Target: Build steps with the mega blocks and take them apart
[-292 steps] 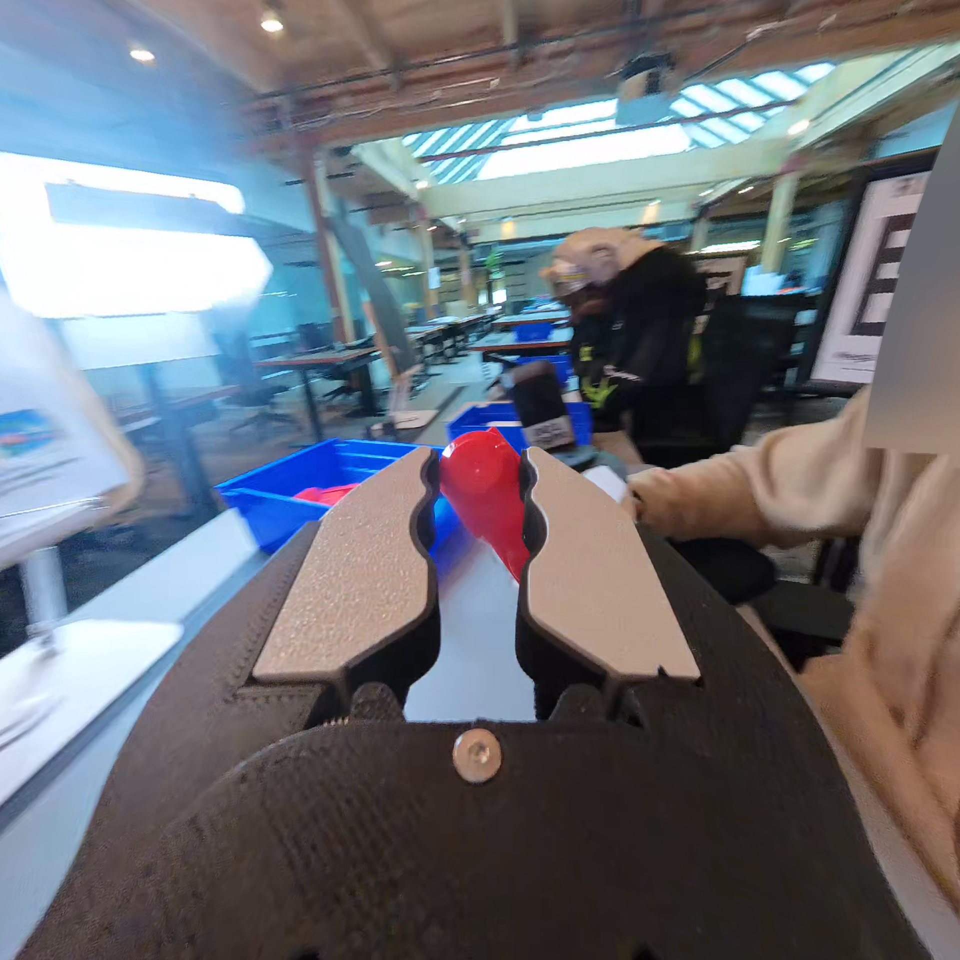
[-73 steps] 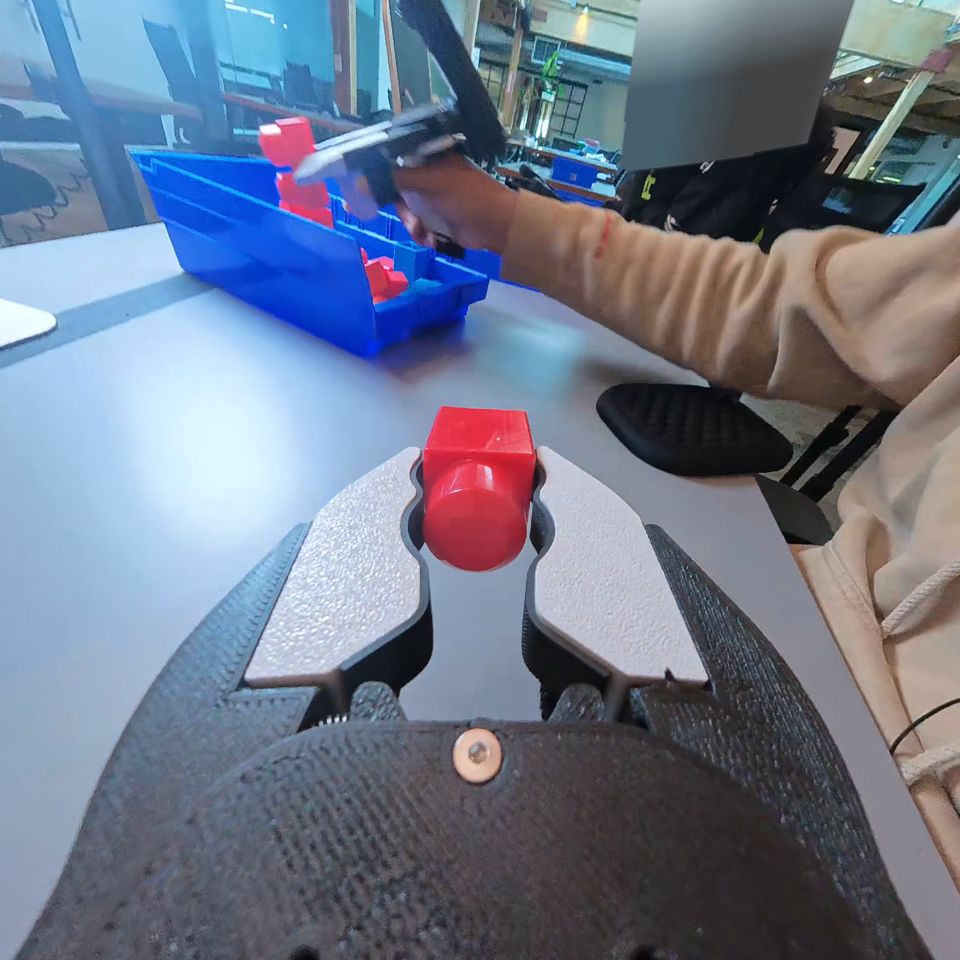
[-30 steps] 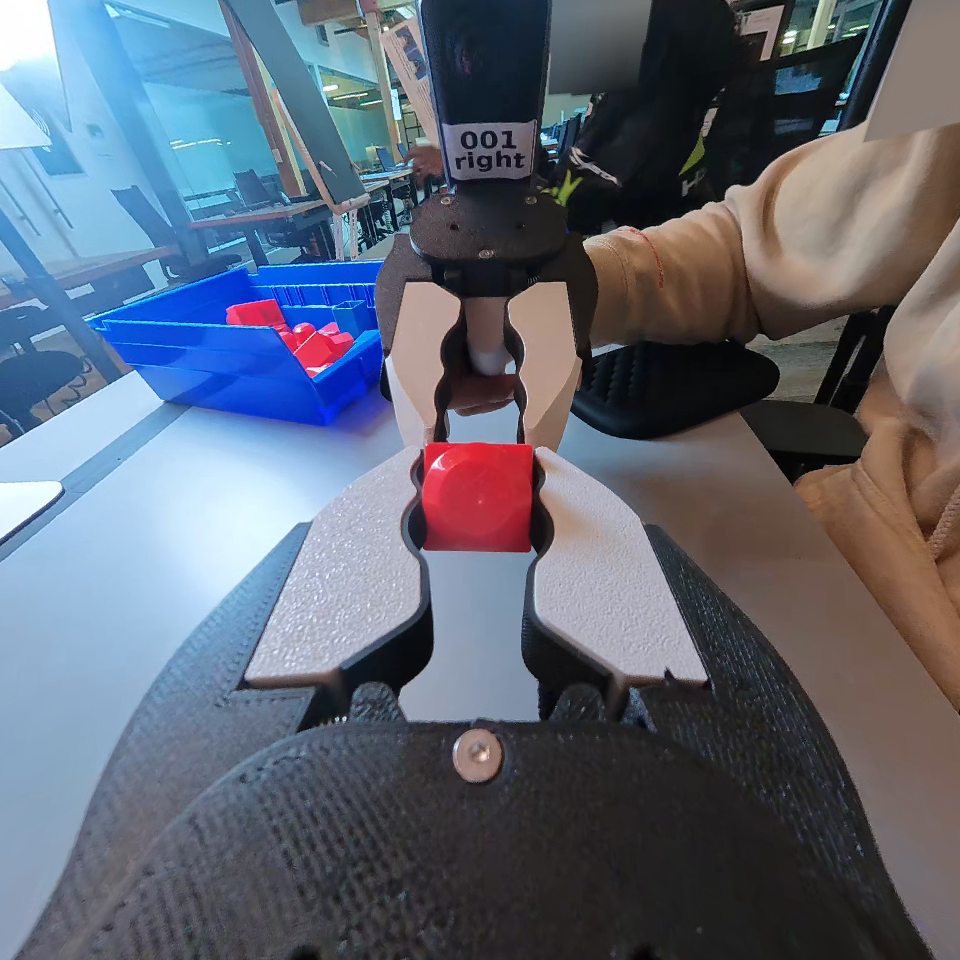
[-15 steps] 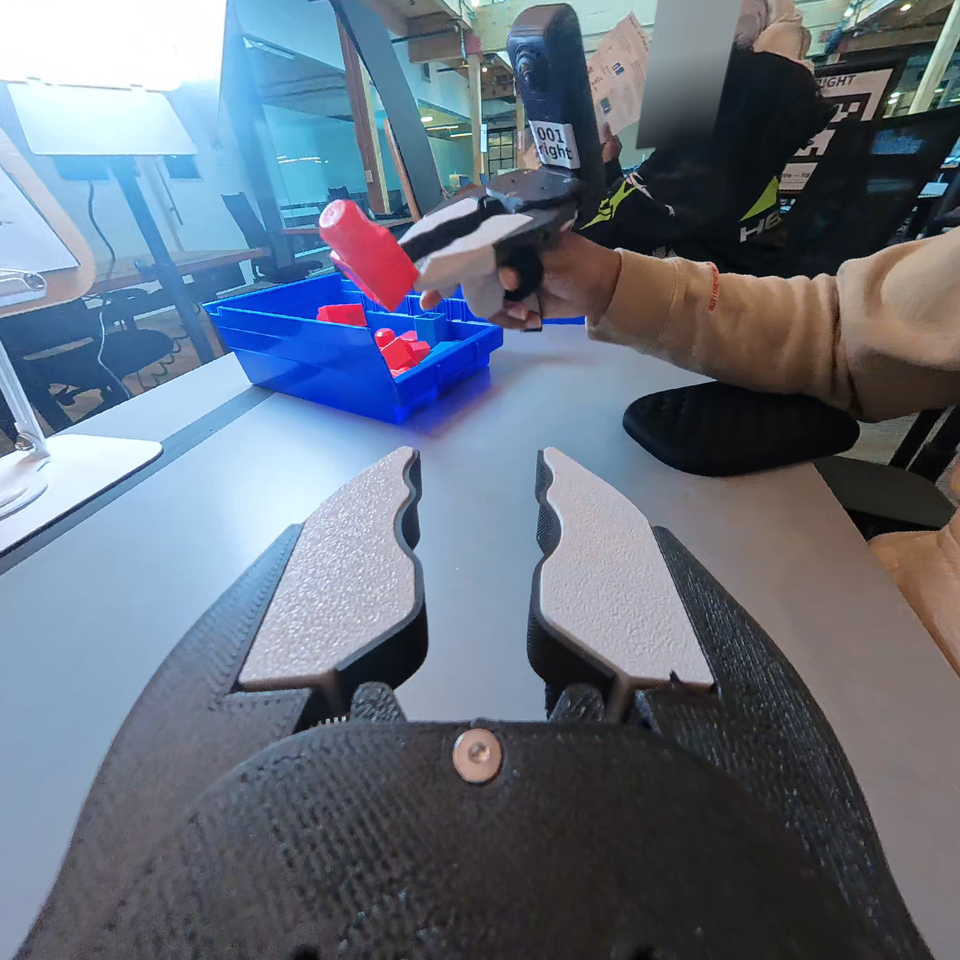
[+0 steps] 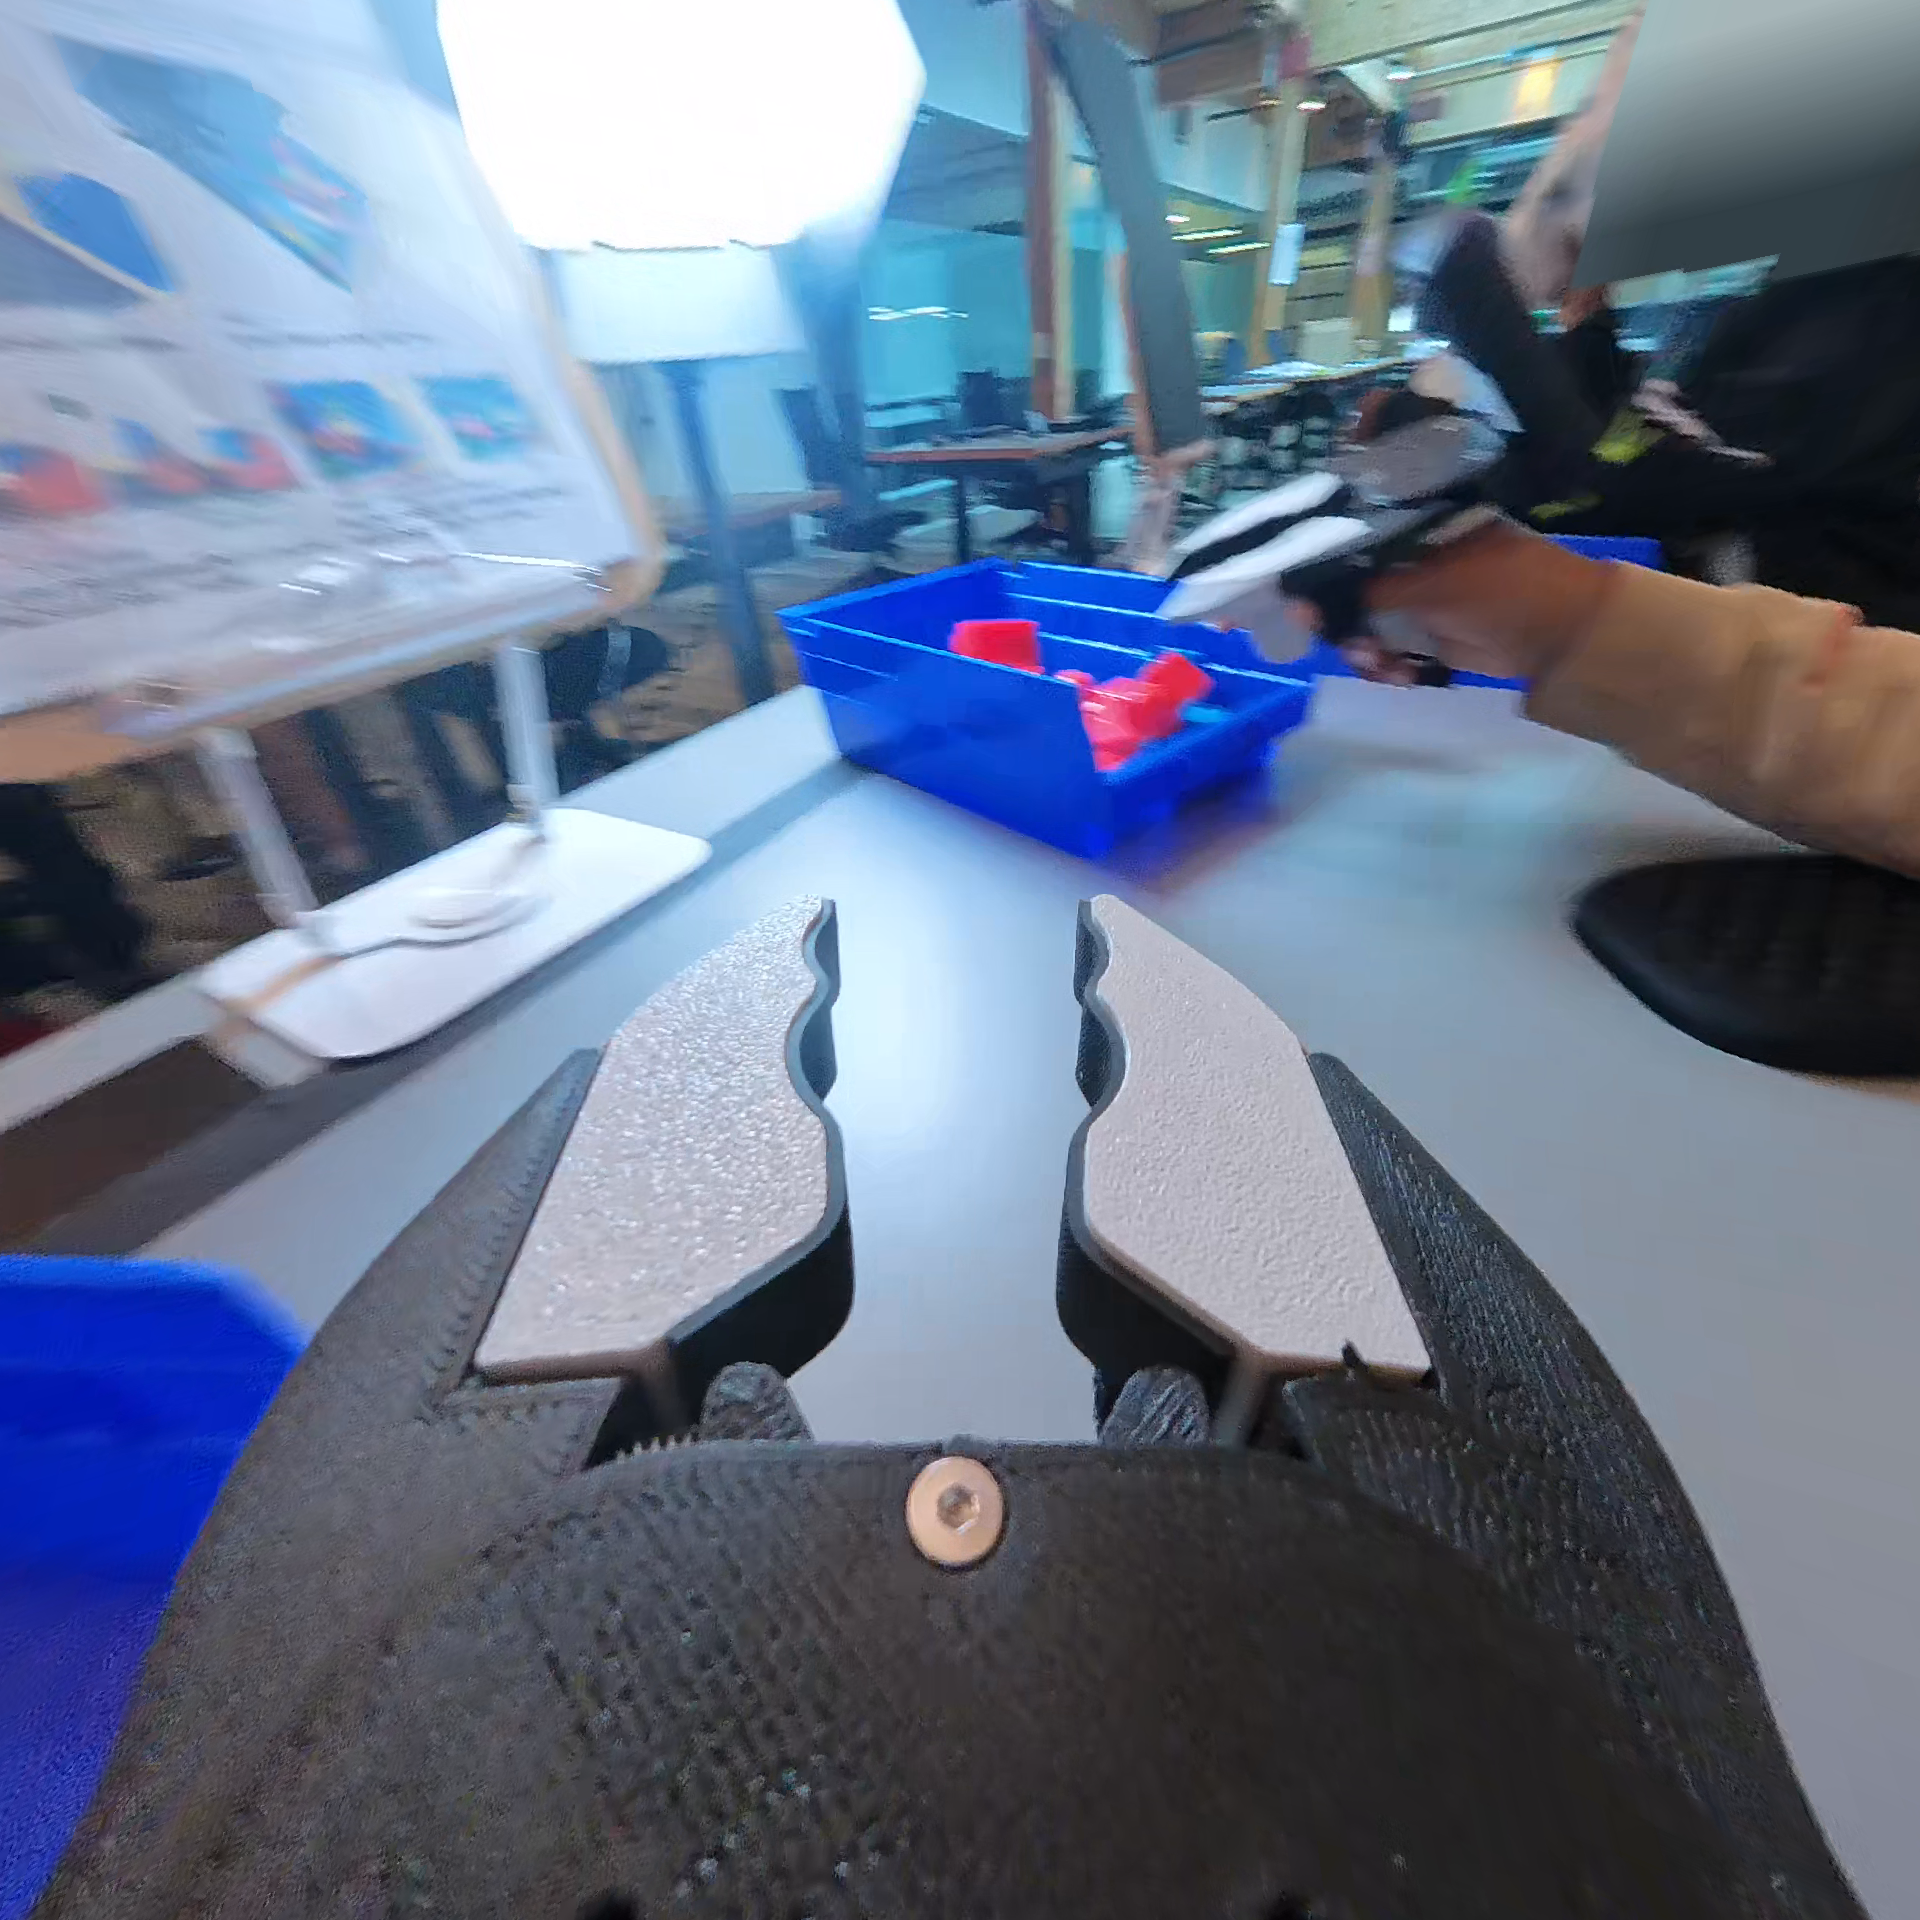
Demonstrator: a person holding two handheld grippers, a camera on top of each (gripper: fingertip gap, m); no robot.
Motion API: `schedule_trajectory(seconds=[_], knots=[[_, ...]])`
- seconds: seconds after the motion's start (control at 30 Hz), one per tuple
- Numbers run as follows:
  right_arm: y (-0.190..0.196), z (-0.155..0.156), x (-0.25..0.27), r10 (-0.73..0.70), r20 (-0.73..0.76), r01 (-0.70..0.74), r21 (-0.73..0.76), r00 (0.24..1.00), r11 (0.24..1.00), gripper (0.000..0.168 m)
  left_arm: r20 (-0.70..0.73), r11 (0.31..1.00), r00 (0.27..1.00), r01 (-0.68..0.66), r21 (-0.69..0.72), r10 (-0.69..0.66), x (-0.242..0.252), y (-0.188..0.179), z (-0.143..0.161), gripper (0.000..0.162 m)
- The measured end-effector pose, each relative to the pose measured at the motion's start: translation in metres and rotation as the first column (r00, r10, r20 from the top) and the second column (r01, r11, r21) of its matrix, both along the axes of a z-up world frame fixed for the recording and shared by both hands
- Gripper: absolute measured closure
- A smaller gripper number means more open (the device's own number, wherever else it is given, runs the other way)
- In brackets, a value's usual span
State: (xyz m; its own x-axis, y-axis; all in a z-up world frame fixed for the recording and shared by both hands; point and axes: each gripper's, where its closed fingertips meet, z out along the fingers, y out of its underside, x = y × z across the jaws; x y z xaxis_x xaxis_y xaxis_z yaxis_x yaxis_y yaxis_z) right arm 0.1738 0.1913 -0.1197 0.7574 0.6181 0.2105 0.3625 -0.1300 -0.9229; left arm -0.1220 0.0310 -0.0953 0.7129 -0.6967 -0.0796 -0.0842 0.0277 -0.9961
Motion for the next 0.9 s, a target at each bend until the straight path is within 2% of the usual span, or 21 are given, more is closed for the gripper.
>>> schedule_trajectory(seconds=[0.1,0.17,0.27,0.33,0.43,0.53,0.6,0.63,0.73,0.83,0.87,0.9], knots=[[-0.013,0.021,-0.015,0.070,-0.086,-0.068,0.029,0.994,0.997,0.133,-0.017,0.979,0.979,-0.202,0.001,0.202,-0.071,0.028,0.038,0.116],[-0.023,0.030,-0.028,0.129,-0.130,-0.124,0.041,0.983,0.991,0.134,-0.073,0.933,0.933,-0.356,-0.043,0.353,-0.132,0.050,0.055,0.113],[-0.037,0.034,-0.048,0.200,-0.130,-0.193,0.063,0.971,0.979,0.135,-0.204,0.804,0.816,-0.573,-0.159,0.541,-0.226,0.087,0.058,0.112],[-0.044,0.030,-0.061,0.238,-0.094,-0.231,0.079,0.967,0.970,0.136,-0.328,0.694,0.732,-0.676,-0.249,0.596,-0.279,0.110,0.043,0.112],[-0.053,0.019,-0.076,0.286,-0.022,-0.283,0.088,0.958,0.955,0.136,-0.516,0.566,0.680,-0.728,-0.387,0.521,-0.318,0.131,-0.002,0.107],[-0.058,0.007,-0.085,0.307,0.040,-0.309,0.083,0.951,0.947,0.136,-0.710,0.383,0.590,-0.802,-0.459,0.384,-0.341,0.133,-0.060,0.099],[-0.060,0.001,-0.089,0.319,0.056,-0.323,0.073,0.946,0.944,0.137,-0.763,0.263,0.556,-0.830,-0.491,0.329,-0.347,0.133,-0.090,0.094],[-0.061,-0.001,-0.092,0.328,0.057,-0.331,0.065,0.943,0.941,0.137,-0.775,0.224,0.546,-0.838,-0.498,0.319,-0.348,0.136,-0.101,0.093],[-0.064,-0.010,-0.097,0.347,0.066,-0.350,0.043,0.935,0.936,0.137,-0.771,0.133,0.523,-0.848,-0.513,0.363,-0.353,0.148,-0.121,0.098],[-0.067,-0.019,-0.099,0.357,0.093,-0.361,0.032,0.929,0.932,0.138,-0.794,0.049,0.471,-0.869,-0.492,0.383,-0.365,0.150,-0.137,0.110],[-0.067,-0.020,-0.100,0.360,0.101,-0.365,0.033,0.927,0.930,0.139,-0.807,0.052,0.436,-0.889,-0.455,0.398,-0.371,0.152,-0.137,0.117],[-0.068,-0.021,-0.101,0.364,0.106,-0.370,0.036,0.925,0.928,0.139,-0.804,0.060,0.430,-0.892,-0.447,0.410,-0.371,0.155,-0.137,0.117]])
